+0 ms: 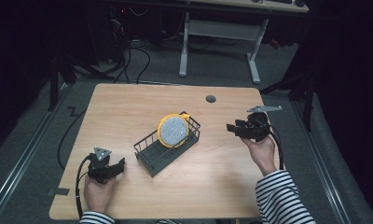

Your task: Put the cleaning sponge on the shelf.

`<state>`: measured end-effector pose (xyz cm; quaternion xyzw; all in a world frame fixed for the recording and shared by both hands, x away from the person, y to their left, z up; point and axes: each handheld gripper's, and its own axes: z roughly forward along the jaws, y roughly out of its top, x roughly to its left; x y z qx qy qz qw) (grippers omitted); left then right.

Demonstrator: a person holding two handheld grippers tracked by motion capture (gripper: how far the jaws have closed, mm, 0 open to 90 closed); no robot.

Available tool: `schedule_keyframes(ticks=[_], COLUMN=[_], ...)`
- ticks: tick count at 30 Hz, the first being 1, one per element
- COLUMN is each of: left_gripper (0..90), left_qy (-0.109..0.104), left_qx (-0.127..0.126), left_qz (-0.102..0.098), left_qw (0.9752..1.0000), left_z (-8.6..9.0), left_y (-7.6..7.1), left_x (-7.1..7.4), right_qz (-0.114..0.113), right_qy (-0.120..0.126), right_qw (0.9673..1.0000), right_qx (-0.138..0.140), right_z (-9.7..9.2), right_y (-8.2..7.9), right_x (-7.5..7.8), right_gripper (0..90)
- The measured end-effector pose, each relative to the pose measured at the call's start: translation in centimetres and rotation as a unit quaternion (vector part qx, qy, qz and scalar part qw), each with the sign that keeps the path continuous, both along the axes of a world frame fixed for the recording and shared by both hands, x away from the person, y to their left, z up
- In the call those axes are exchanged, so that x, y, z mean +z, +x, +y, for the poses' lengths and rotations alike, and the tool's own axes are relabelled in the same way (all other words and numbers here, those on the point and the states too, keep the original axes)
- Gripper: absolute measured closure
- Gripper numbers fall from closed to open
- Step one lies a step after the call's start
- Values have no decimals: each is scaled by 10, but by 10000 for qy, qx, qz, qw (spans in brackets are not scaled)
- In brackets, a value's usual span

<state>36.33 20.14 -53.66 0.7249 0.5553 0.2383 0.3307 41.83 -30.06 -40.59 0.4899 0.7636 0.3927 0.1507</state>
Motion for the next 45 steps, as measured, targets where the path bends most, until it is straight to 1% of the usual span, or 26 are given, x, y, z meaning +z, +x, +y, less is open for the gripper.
schedule_keyframes(ticks=[1, 3, 4, 6, 7, 8, 9, 10, 12, 13, 14, 17, 18, 19, 20, 23, 28, 32, 33, 36, 37, 38, 40, 41, 43, 45], left_gripper=[313, 312, 312, 312, 312, 312, 313, 313, 314, 314, 314, 314, 315, 315, 316, 315, 316, 317, 317, 316, 316, 316, 316, 316, 315, 315], left_qy=[11, 7, -2, -3, 2, 4, 5, 13, 16, 15, 18, 20, 17, 26, 23, 20, 30, 29, 29, 28, 30, 32, 34, 27, 30, 33], left_qx=[4, 2, 0, 4, 3, 4, 4, 9, 11, 6, 10, 10, 16, 12, 16, 17, 14, 16, 17, 15, 18, 23, 22, 27, 25, 20], left_qz=[-5, -4, 1, -6, -6, -5, -3, -9, -11, -6, -10, -10, -15, -11, -15, -15, -11, -12, -13, -14, -12, -12, -9, -13, -12, -9], left_qw=[10000, 10000, 10000, 10000, 10000, 10000, 10000, 10000, 10000, 10000, 10000, 10000, 10000, 10000, 10000, 10000, 10000, 10000, 10000, 10000, 10000, 10000, 10000, 10000, 10000, 10000], left_z=[0, 0, 0, 0, 0, 0, 0, 0, 0, 0, 0, 0, -1, -1, -1, -1, -1, -1, -1, -1, -1, -1, -1, -1, -1, -1], left_y=[0, 0, 0, 0, 0, 0, 0, 0, 0, 0, 0, 0, 0, 0, 0, 0, 0, 0, 0, 0, 0, 0, 0, 0, 0, 0], left_x=[0, 0, 0, 0, 0, 0, 0, 0, 0, 0, 0, 0, 0, 0, 0, 0, 0, 0, 0, 0, 0, 0, 0, 0, 0, 0], right_qz=[13, -9, -61, -53, -40, -84, -87, -29, -70, -17, -15, -5, 12, 65, 56, 110, 209, 152, 175, 42, -54, -134, -209, -228, -193, -202], right_qy=[-9, -137, -139, -70, -117, -100, -64, -44, -74, -79, -126, -123, -81, -88, -115, -123, -211, -350, -396, -482, -542, -611, -848, -889, -842, -863], right_qw=[10000, 9999, 9999, 9999, 9999, 9998, 9999, 9999, 9998, 9998, 9997, 9996, 9996, 9995, 9995, 9993, 9984, 9976, 9972, 9968, 9966, 9961, 9945, 9942, 9946, 9944], right_qx=[-13, -46, -50, -67, -95, -117, -122, -131, -160, -181, -201, -248, -278, -288, -304, -338, -490, -581, -614, -639, -622, -620, -579, -569, -573, -569], right_z=[-1, -5, -7, -11, -13, -14, -17, -18, -20, -22, -22, -25, -27, -27, -27, -28, -29, -28, -27, -25, -24, -23, -19, -17, -18, -18], right_y=[-2, -7, -10, -15, -18, -21, -23, -25, -29, -31, -34, -40, -42, -43, -45, -50, -58, -62, -63, -66, -68, -69, -71, -71, -71, -71], right_x=[-1, -2, -3, -6, -7, -9, -12, -14, -21, -24, -27, -38, -43, -47, -51, -67, -98, -115, -118, -121, -123, -124, -124, -124, -124, -124], right_gripper=[495, 495, 497, 495, 496, 497, 496, 496, 497, 495, 496, 495, 494, 492, 492, 486, 477, 476, 471, 470, 471, 469, 451, 449, 437, 433])
